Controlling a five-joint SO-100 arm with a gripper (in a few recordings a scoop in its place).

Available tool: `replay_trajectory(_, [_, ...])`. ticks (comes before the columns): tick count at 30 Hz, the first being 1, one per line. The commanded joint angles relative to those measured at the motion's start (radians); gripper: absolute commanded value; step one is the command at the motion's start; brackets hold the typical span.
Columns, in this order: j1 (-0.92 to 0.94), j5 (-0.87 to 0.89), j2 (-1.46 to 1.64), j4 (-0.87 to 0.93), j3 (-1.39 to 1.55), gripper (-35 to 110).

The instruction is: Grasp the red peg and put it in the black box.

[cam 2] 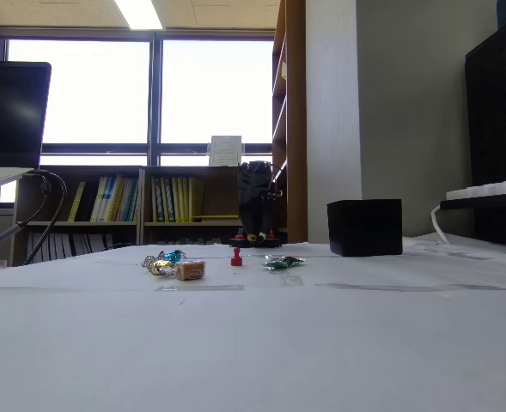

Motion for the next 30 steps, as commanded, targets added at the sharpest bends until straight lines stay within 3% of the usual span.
replay_trajectory(1, [0.025, 0.057, 0.181, -0.476, -0.078, 0])
replay_trajectory(13, [0.089, 0.064, 0.890, -1.399, -0.064, 0])
replay_trajectory(17, [0.152, 0.071, 1.031, -1.496, -0.060, 0])
replay_trajectory(26, [0.201, 0.104, 1.246, -1.514, 0.052, 0])
replay_trajectory(30, [0.196, 0.089, 1.404, -1.663, 0.089, 0])
